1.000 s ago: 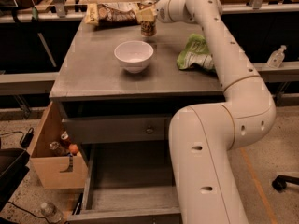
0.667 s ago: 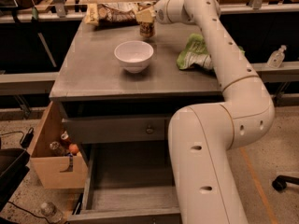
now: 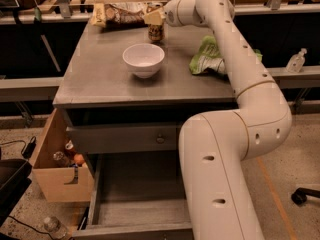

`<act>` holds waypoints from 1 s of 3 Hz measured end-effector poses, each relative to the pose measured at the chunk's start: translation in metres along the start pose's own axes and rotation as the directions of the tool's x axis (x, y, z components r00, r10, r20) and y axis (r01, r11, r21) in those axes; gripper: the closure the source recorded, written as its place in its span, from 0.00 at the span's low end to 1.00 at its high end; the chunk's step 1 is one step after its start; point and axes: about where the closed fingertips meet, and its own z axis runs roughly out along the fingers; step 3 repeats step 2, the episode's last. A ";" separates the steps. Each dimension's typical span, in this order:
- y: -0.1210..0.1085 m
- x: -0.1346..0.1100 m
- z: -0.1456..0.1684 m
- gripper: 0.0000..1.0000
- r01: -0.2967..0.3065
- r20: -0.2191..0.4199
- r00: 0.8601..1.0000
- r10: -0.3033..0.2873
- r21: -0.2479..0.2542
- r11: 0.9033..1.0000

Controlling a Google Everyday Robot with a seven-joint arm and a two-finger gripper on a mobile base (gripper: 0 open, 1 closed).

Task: Pick orange can from middle drawer and place on counter

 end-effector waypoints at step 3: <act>0.004 0.003 0.006 0.00 -0.002 -0.005 1.000 0.002 -0.008 1.000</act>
Offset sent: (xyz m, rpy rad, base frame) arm 0.0004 0.0029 -0.0024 -0.0003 0.0031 0.0031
